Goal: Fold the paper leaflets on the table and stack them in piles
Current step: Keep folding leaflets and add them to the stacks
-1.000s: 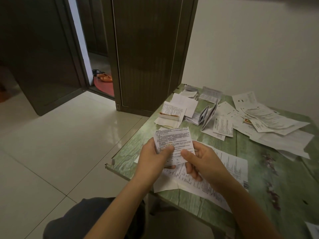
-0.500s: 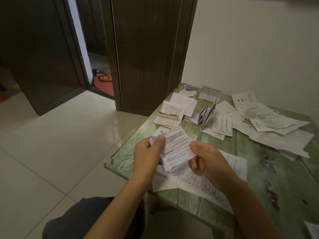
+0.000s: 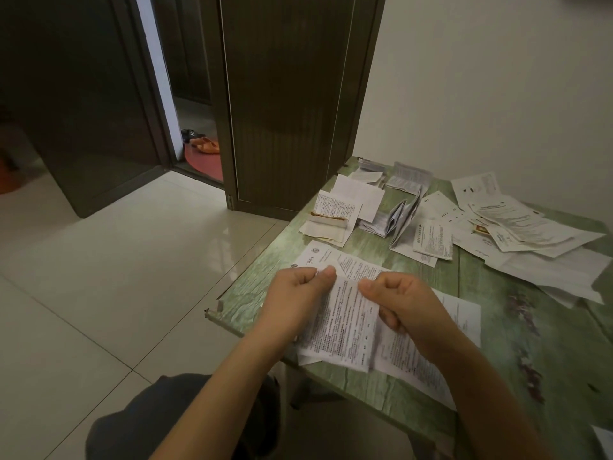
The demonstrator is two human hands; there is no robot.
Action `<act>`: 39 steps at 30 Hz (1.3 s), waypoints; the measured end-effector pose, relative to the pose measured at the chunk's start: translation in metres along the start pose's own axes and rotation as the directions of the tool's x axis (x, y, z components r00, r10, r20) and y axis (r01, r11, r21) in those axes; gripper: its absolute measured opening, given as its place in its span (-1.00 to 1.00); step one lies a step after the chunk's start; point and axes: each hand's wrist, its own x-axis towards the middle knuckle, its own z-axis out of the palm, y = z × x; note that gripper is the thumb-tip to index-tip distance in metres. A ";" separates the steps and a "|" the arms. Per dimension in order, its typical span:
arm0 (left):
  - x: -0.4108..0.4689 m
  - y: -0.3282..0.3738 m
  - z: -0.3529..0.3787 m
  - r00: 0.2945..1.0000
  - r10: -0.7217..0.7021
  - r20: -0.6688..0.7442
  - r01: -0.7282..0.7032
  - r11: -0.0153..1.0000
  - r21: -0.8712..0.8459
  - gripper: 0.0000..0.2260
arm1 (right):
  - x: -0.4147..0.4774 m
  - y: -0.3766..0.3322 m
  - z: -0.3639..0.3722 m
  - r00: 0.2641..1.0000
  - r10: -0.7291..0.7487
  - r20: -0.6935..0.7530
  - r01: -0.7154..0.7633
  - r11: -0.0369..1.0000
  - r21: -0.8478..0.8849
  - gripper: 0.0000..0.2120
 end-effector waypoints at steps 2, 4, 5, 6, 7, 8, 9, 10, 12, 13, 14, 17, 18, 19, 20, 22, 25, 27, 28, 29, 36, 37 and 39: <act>0.001 0.000 0.003 0.999 -0.005 -0.053 0.002 0.999 -0.047 -0.60 | 0.000 0.000 -0.001 0.999 -0.002 -0.046 0.005 0.998 0.057 -0.69; 0.001 -0.001 0.005 0.990 -0.034 -0.140 0.017 0.992 -0.125 -0.61 | -0.001 0.001 -0.001 1.000 0.011 -0.001 -0.011 0.993 0.120 -0.75; 0.001 -0.002 0.006 0.981 -0.060 -0.183 0.027 0.983 -0.179 -0.63 | -0.001 0.001 0.000 0.999 0.022 0.050 -0.028 0.993 0.112 -0.76; 0.001 -0.002 0.006 0.972 -0.084 -0.219 0.032 0.972 -0.232 -0.67 | -0.002 0.002 0.000 0.994 0.035 0.107 -0.044 0.996 0.083 -0.77; 0.001 0.000 0.007 0.964 -0.101 -0.245 0.030 0.961 -0.276 -0.70 | -0.001 0.003 0.001 0.988 0.048 0.148 -0.056 0.997 0.052 -0.78; 0.002 0.001 0.009 0.957 -0.110 -0.269 0.024 0.952 -0.305 -0.70 | -0.001 0.004 0.000 0.984 0.055 0.167 -0.061 0.998 0.031 -0.81; 0.002 0.002 0.010 0.951 -0.113 -0.286 0.017 0.948 -0.318 -0.70 | 0.000 0.005 0.000 0.985 0.061 0.162 -0.065 0.998 0.021 -0.84; 0.002 0.004 0.012 0.950 -0.106 -0.294 0.009 0.950 -0.313 -0.69 | 0.001 0.007 -0.002 0.989 0.063 0.134 -0.065 0.998 0.010 -0.86; 0.004 0.007 0.016 0.958 -0.084 -0.273 -0.001 0.954 -0.299 -0.70 | 0.003 0.006 -0.010 0.999 0.039 0.015 -0.039 0.999 -0.001 -0.86; 0.005 0.008 0.017 0.966 -0.080 -0.246 0.000 0.951 -0.308 -0.72 | 0.004 0.005 -0.015 0.996 0.000 -0.089 0.003 0.999 0.034 -0.87; 0.005 0.009 0.018 0.973 -0.083 -0.215 0.009 0.947 -0.321 -0.75 | 0.004 0.003 -0.021 0.974 -0.048 -0.220 0.071 0.993 0.094 -0.88; 0.006 0.008 0.018 0.984 -0.103 -0.149 0.055 0.953 -0.297 -0.80 | 0.010 -0.002 -0.051 0.737 -0.029 -0.675 0.270 0.929 0.254 -0.87; 0.007 0.007 0.018 0.984 -0.113 -0.138 0.070 0.956 -0.285 -0.81 | 0.016 0.000 -0.063 0.625 0.042 -0.780 0.272 0.924 0.268 -0.88; 0.008 0.008 0.018 0.984 -0.121 -0.131 0.080 0.957 -0.277 -0.82 | 0.024 0.002 -0.076 0.525 0.102 -0.845 0.217 0.944 0.249 -0.86; 0.009 0.009 0.019 0.984 -0.123 -0.130 0.084 0.960 -0.268 -0.82 | 0.031 0.007 -0.086 0.466 0.133 -0.875 0.112 0.972 0.207 -0.82; 0.012 0.010 0.021 0.984 -0.110 -0.137 0.075 0.968 -0.239 -0.82 | 0.045 0.018 -0.099 0.469 0.139 -0.872 -0.065 0.990 0.123 -0.77; 0.013 0.011 0.022 0.985 -0.074 -0.154 0.042 0.978 -0.205 -0.81 | 0.055 0.027 -0.094 0.555 0.141 -0.820 -0.155 0.986 0.065 -0.74; 0.015 0.011 0.023 0.986 -0.071 -0.149 0.039 0.977 -0.211 -0.81 | 0.057 0.032 -0.088 0.613 0.106 -0.783 -0.163 0.987 0.006 -0.75; 0.015 0.012 0.023 0.987 -0.071 -0.147 0.039 0.976 -0.214 -0.81 | 0.057 0.033 -0.085 0.637 0.090 -0.766 -0.156 0.988 -0.013 -0.76; 0.016 0.012 0.024 0.987 -0.069 -0.145 0.037 0.976 -0.215 -0.80 | 0.058 0.034 -0.083 0.656 0.076 -0.751 -0.153 0.988 -0.033 -0.77; 0.019 0.013 0.021 0.983 -0.064 -0.173 0.028 0.978 -0.206 -0.79 | 0.054 0.036 -0.084 0.663 0.018 -0.749 -0.178 0.975 -0.134 -0.79; 0.020 0.013 0.020 0.980 -0.066 -0.187 0.027 0.979 -0.201 -0.78 | 0.053 0.036 -0.085 0.657 0.018 -0.754 -0.166 0.979 -0.121 -0.83; 0.023 0.014 0.015 0.973 -0.062 -0.222 0.020 0.982 -0.188 -0.78 | 0.052 0.036 -0.087 0.639 0.007 -0.770 -0.138 0.985 -0.106 -0.88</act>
